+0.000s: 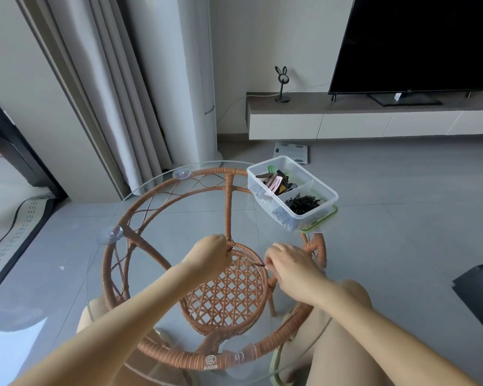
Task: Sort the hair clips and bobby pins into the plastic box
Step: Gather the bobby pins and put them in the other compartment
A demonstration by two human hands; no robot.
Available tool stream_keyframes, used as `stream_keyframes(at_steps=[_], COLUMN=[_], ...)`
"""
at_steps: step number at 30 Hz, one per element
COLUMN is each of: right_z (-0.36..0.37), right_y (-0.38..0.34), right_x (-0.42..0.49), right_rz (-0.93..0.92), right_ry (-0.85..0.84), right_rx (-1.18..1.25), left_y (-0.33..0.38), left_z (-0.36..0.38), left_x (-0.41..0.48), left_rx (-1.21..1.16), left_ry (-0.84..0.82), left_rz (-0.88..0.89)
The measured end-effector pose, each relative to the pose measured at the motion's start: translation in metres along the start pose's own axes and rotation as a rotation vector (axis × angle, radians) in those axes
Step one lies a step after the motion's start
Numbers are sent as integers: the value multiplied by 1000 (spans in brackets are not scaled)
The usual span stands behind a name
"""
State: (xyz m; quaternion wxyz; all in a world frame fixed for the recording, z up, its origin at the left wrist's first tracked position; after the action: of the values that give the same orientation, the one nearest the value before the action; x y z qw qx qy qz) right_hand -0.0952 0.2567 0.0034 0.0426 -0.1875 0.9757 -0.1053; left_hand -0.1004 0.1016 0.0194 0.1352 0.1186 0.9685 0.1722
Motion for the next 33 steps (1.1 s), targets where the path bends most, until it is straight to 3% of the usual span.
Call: stream_keyframes(at_steps=[8,13,17,20,23,26,29,33], right_z=[-97,-100,-87,-88,-91,-75,-47,-32], right_y=[88,101,102,105,111,116,123,117], right_x=[48,85,102,93,70,56,58,65], right_rz=[230,215,145,140,365,632,806,917], right_ry=[189,93,8,182,383,269,117,162], right_rx=[-154,-212,-168,-130,-83,-19,240,526], left_y=[86,108,87,48,15,1,-2,-6], left_z=[-60,-54,-58,-65,-63,-60,-63,-49], left_x=[96,136,147,154,164,178,187,208], left_rx=[-169,-112,-129,0,-26,-138,-231,-201], left_ry=[176,173,282,434,404,363,311,215], left_rz=[192,120,36,-36,-97,-72,-142,-177])
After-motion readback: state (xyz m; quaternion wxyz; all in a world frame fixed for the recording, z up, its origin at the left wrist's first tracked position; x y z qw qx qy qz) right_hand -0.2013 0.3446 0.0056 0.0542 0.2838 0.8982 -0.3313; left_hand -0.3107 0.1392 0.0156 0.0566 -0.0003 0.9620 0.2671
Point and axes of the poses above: each hand's wrist, its own x-axis towards the middle knuckle, its own z-axis out of the palm, y = z × x, the point moved 4 cm from there along x, towards the middle knuckle, and after that the axes turned 12 degrees about z, right-handed, at the moved point
